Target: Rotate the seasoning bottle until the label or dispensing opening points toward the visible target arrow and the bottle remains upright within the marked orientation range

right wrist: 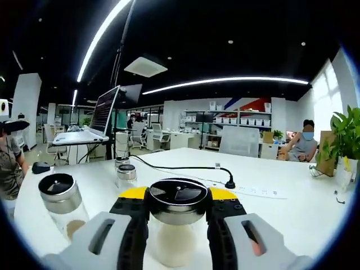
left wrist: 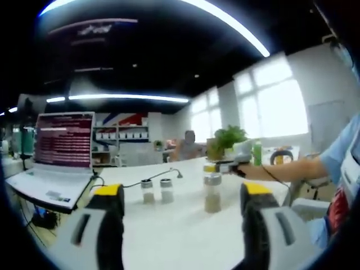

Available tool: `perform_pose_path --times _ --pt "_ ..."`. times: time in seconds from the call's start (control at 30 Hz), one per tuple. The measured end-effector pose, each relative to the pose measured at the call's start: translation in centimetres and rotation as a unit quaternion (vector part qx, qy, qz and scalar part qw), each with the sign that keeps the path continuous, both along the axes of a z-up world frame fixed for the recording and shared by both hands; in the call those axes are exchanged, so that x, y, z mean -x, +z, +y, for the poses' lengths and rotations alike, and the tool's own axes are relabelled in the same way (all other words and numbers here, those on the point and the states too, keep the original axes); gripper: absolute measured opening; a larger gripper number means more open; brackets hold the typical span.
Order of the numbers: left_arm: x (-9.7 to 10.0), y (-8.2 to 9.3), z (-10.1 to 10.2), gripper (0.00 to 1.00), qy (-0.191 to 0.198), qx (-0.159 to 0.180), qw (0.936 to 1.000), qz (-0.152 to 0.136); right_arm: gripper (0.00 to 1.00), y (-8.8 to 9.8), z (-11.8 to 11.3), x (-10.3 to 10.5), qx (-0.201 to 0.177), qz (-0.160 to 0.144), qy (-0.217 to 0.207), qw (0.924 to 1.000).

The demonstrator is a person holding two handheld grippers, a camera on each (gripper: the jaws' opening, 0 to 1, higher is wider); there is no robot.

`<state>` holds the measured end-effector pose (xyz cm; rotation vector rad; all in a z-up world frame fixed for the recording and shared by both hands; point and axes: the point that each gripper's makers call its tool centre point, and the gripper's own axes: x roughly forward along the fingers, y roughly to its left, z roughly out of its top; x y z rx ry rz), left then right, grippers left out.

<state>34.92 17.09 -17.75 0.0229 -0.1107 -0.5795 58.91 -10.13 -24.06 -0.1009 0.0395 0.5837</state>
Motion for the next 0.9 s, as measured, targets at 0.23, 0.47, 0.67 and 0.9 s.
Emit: perform_pose_path --times 0.23,0.47,0.67,0.9 --pt "0.1 0.0 0.1 0.90 0.000 0.002 1.0000 0.000 0.38 0.5 0.2 3.9 -0.016 0.002 0.035 0.9993" --pt "0.1 -0.2 0.0 0.90 0.004 -0.004 1.0000 0.005 0.38 0.1 1.0 7.8 -0.002 -0.008 0.063 0.9980" --pt "0.2 0.0 0.1 0.90 0.005 -0.002 1.0000 0.002 0.38 0.6 1.3 9.6 -0.012 -0.007 0.075 0.9970" --pt "0.4 0.2 0.0 0.90 0.005 0.000 1.0000 -0.001 0.38 0.2 1.4 10.5 -0.016 -0.005 0.081 0.9966"
